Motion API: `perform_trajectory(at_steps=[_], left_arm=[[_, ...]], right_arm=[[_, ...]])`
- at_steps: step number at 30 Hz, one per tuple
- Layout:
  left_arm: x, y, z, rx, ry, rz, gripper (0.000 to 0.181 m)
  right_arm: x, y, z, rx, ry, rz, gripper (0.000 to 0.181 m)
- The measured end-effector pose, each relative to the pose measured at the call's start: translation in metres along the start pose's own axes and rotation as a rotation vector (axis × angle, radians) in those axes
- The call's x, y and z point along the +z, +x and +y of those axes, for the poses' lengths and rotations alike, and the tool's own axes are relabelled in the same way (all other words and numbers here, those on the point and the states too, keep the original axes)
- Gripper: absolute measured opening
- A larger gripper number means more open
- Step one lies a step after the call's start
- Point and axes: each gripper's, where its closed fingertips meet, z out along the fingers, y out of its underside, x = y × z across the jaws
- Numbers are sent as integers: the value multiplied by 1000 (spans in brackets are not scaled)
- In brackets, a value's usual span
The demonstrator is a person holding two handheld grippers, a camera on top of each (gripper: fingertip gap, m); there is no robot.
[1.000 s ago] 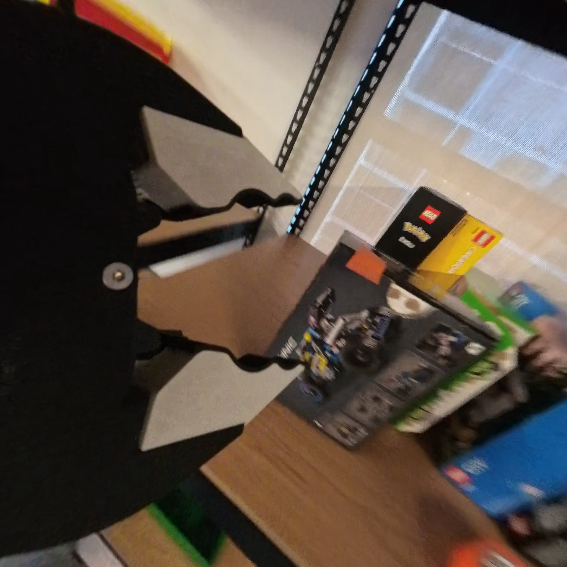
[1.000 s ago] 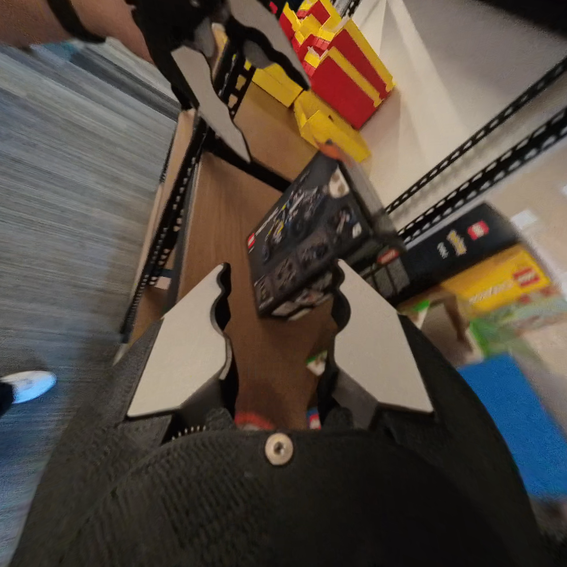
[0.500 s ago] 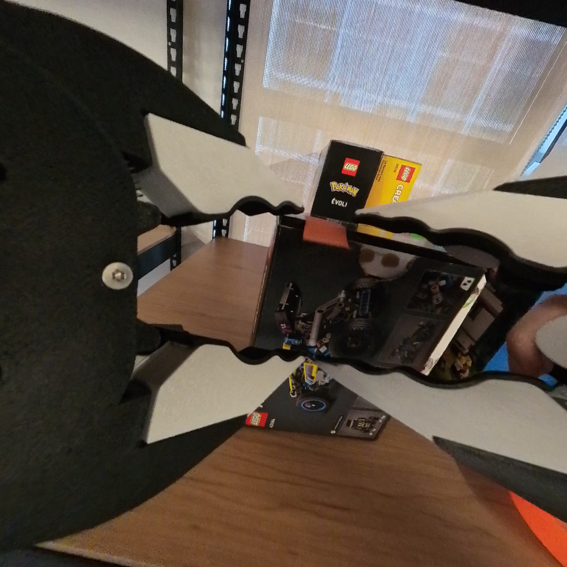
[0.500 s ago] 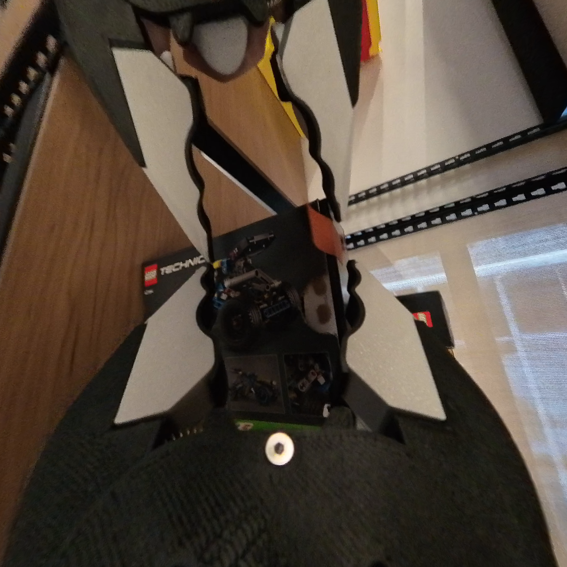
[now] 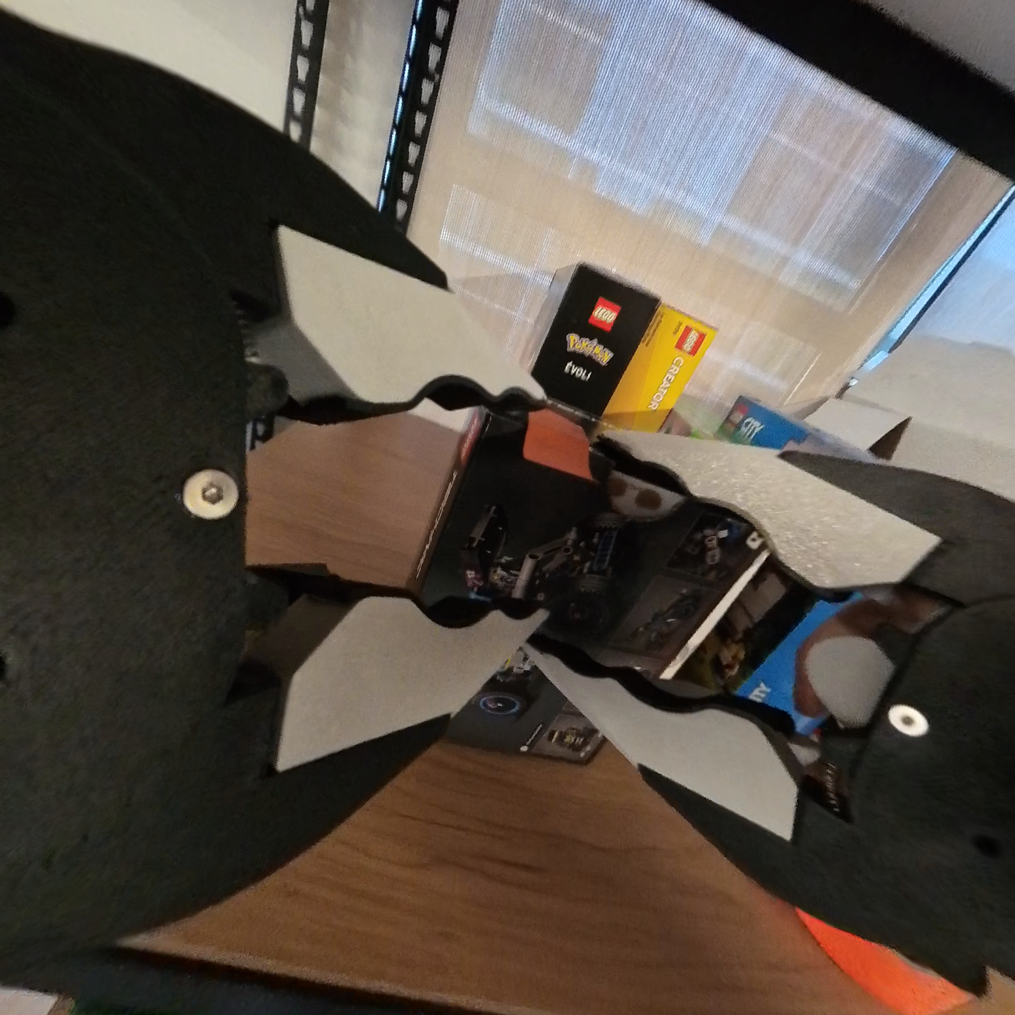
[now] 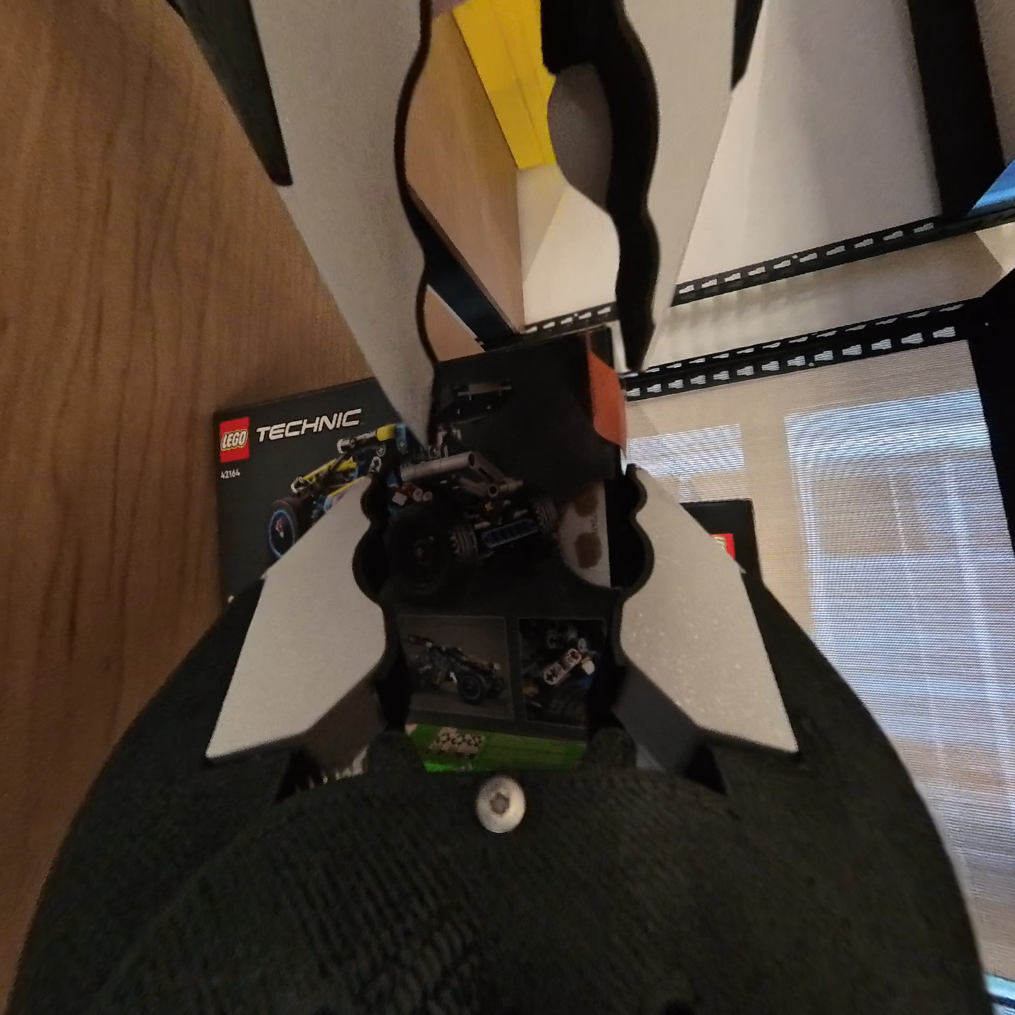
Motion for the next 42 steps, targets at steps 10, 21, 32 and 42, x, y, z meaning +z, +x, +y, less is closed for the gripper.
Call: perform_trajectory(at_steps=[10,21,32,42], left_arm=[[-8,-12,-16,427,-63,-270,13],[-3,-7,-9,521,-154,-242,0],[4,-5,1,503,-196,-207,0],[9,-7,7,489,-243,-185,0]], right_arm=[[-1,0,-4,76,46,-11,85],[-1,0,-4,92,57,-20,83],[-1,0,-5,100,67,-27,83],[-1,0,-5,109,75,-28,84]])
